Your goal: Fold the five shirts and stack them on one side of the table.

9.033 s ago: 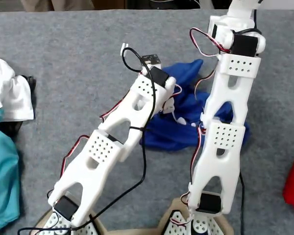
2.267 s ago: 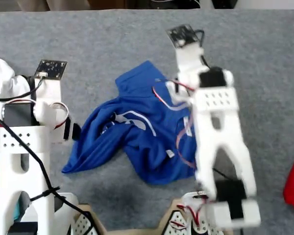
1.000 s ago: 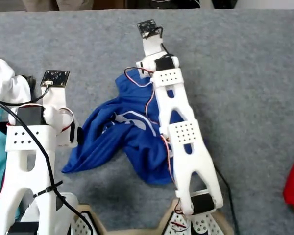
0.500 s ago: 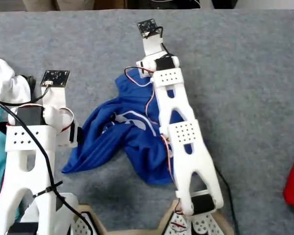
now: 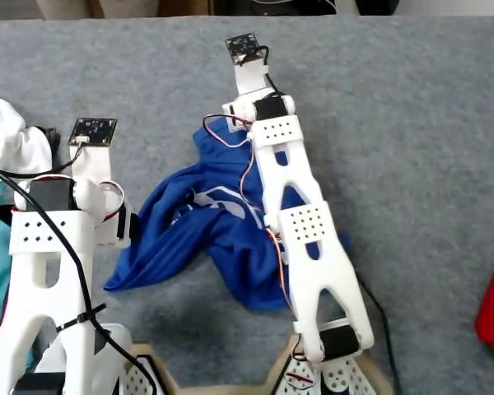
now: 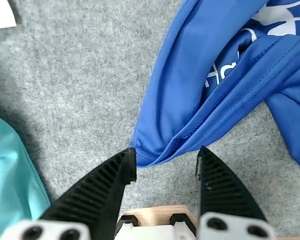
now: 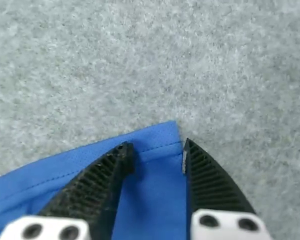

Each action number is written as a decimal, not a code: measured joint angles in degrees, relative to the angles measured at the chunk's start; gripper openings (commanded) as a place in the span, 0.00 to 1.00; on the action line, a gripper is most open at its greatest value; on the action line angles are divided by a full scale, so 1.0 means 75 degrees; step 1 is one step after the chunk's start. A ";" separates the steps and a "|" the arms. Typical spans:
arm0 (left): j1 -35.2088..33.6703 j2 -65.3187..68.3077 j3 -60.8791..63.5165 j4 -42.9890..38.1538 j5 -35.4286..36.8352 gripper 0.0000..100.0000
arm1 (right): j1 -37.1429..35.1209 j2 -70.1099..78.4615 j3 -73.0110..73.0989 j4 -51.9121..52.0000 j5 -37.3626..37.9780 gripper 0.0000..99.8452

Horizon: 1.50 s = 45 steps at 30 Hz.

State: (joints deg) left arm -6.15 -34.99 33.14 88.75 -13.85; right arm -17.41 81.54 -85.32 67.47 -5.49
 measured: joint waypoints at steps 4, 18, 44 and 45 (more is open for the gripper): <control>0.0000 0.0000 0.0000 0.0000 0.0000 0.21 | 0.0000 0.0000 0.0000 0.0000 -0.0082 0.14; 0.0000 0.0000 0.0000 0.0000 0.0000 0.21 | 0.0000 0.0000 0.0000 0.0000 -0.0082 0.01; 0.0000 0.0000 0.0141 -0.0410 0.0832 0.21 | 0.0762 -0.2239 -0.0926 0.3622 -0.0082 0.01; 0.0000 0.0000 0.0234 -0.0469 0.0832 0.21 | 0.0774 -0.2333 -0.0938 0.3763 -0.0082 0.01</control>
State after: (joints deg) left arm -6.15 -34.99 34.90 85.23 -7.60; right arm -11.60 64.04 -92.35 95.69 -6.11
